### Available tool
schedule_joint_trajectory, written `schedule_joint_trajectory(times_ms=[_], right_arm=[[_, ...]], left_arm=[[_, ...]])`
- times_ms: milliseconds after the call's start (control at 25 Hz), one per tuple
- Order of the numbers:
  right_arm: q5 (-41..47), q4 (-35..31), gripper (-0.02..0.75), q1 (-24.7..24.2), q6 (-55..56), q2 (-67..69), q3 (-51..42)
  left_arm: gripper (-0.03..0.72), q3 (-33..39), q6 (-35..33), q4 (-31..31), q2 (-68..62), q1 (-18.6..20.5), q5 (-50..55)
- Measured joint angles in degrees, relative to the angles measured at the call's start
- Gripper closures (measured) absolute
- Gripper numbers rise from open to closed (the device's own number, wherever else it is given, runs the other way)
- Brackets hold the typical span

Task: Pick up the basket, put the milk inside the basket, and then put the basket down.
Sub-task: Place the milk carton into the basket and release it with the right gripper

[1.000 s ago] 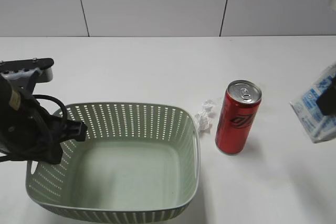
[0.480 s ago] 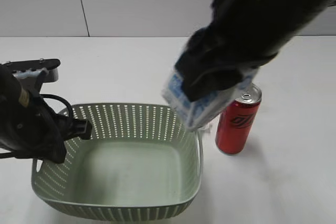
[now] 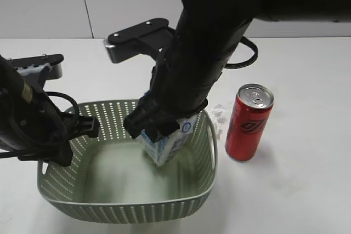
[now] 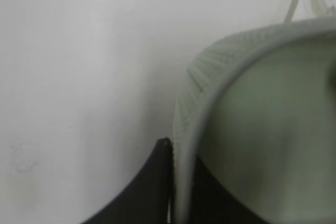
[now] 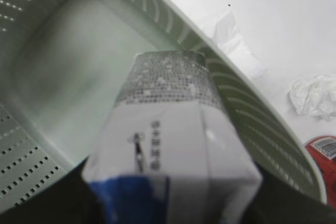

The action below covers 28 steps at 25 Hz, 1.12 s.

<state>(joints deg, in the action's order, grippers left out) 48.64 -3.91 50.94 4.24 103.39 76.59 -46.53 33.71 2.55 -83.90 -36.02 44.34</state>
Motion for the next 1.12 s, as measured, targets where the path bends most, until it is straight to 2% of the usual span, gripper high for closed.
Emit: schedule_joint_trajectory(times_ms=[160, 240, 360, 440, 800, 920, 1120], right_arm=[[-0.21, -2.41, 0.400, 0.00, -2.95, 0.91, 0.00], [-0.63, -4.01, 0.321, 0.00, -4.24, 0.91, 0.05], [-0.88, -5.03, 0.154, 0.05, -5.07, 0.91, 0.24], [-0.53, -5.03, 0.100, 0.05, -5.24, 0.91, 0.36], [4.40, -2.84, 0.080, -0.82, -5.35, -7.42, 0.36], [6.18, -1.75, 0.080, -4.19, -5.28, -11.59, 0.36], [9.23, -0.43, 0.084, -17.37, -6.17, -16.25, 0.36]], left_arm=[[0.684, 0.00, 0.00, 0.06, 0.00, 0.00, 0.05], [0.684, 0.00, 0.00, 0.16, 0.00, 0.00, -0.01], [0.681, 0.06, -0.04, -0.69, -0.45, -0.04, 1.34], [0.681, 0.06, -0.24, -0.58, -0.45, -0.04, 1.28], [0.681, 0.06, -0.18, 0.47, -0.45, -0.04, 0.84], [0.681, 0.06, -0.18, 0.79, 0.05, -0.04, 0.84], [0.681, 0.06, -0.18, 1.20, 1.37, -0.04, 0.84]])
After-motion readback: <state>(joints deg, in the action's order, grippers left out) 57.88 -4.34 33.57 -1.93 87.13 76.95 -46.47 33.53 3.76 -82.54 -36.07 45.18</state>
